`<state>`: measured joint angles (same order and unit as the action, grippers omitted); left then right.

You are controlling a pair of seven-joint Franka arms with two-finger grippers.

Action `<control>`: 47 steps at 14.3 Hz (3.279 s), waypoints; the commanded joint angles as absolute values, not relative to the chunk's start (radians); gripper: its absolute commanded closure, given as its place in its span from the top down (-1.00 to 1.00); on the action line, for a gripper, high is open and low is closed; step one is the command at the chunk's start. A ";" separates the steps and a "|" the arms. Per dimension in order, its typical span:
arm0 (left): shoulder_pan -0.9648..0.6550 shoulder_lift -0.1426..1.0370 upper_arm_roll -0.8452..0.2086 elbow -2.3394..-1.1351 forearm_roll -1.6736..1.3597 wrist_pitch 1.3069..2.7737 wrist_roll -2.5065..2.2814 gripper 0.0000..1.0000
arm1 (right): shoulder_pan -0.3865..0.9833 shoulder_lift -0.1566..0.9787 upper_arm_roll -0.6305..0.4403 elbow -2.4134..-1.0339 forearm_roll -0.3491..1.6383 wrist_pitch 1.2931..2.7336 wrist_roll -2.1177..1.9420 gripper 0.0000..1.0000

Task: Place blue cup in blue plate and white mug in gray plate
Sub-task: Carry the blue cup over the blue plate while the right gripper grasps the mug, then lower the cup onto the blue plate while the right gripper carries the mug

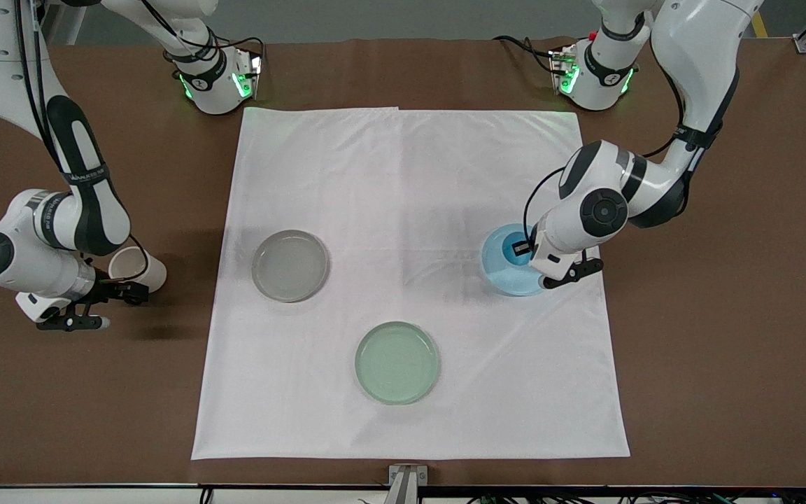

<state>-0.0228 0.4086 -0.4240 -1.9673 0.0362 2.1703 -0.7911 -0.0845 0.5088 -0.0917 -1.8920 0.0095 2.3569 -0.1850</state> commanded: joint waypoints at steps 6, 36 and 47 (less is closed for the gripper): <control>0.011 0.365 -0.423 -2.020 0.054 2.169 -0.793 -1.00 | -0.100 0.511 -0.081 -1.887 0.032 2.350 -0.206 0.19; 0.037 0.377 -0.426 -1.987 0.097 2.254 -0.785 1.00 | 0.328 0.416 -0.081 -1.782 0.090 2.081 0.178 -0.82; 0.067 0.361 -0.420 -1.442 0.322 1.700 -0.484 1.00 | 0.443 0.515 -0.084 -1.786 0.135 2.206 0.301 -0.82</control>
<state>0.0432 0.3580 -0.4183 -1.5423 0.2876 1.8004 -0.5694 0.4280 0.5206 -0.0724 -1.7758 0.1175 2.1982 0.2777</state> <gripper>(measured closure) 0.000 0.806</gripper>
